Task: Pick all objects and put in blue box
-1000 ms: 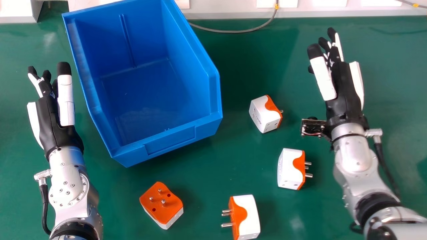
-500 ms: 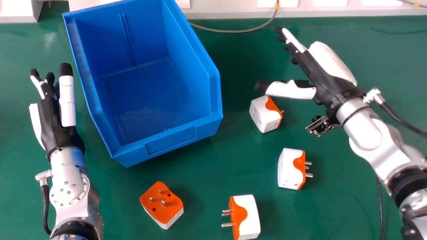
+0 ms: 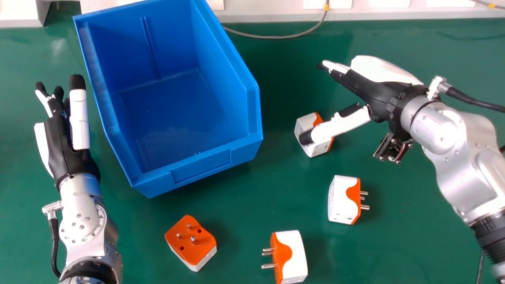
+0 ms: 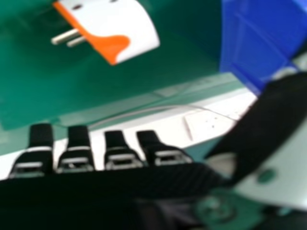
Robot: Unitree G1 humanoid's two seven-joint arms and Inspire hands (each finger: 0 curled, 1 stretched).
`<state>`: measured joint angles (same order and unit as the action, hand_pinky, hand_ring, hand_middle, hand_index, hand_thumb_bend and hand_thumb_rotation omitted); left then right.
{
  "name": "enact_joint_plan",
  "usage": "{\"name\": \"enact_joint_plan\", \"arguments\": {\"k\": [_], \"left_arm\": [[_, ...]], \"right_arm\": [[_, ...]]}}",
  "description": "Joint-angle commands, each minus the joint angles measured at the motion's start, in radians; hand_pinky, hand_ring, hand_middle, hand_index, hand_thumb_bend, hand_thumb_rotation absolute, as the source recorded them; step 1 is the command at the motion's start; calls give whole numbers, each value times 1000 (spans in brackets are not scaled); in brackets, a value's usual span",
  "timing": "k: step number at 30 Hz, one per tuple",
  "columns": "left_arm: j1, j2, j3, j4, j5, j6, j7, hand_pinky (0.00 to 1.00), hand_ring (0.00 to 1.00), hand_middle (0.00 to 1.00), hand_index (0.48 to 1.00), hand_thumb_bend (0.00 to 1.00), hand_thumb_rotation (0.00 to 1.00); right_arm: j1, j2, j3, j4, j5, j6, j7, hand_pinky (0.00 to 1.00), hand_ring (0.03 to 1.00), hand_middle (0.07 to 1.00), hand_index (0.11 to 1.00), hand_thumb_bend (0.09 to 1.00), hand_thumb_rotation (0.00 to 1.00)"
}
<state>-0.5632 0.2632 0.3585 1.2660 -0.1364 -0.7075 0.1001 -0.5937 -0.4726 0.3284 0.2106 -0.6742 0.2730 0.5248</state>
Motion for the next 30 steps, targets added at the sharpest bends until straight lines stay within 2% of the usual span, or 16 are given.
{"name": "enact_joint_plan", "arguments": {"k": [1,12,15,18,30], "left_arm": [[-22,15,-2,-6,8,-5,-3,943,980,995,991,1000,903],[-19,17,1,-6,5,-8,-11,942,979,995,990,1000,902],[-18,17,-1,-6,8,-9,-6,941,979,995,990,1000,902],[-17,16,-2,-7,8,-12,-7,941,979,994,989,1000,902],[-16,16,-2,-9,9,-14,-4,938,977,993,988,1000,902]], "right_arm": [[-1,-8,14,-48,-25,26,2,985,988,997,994,1000,435],[-35,36,75,89,-15,-36,-90,999,1000,1000,1000,1000,343],[-54,50,82,167,-6,-86,-129,1000,1000,1000,1000,1000,316],[-67,59,90,224,-13,-130,-180,1000,1000,1000,1000,1000,299],[-129,139,176,626,-106,-356,-673,996,1000,1000,993,1000,248]]}}
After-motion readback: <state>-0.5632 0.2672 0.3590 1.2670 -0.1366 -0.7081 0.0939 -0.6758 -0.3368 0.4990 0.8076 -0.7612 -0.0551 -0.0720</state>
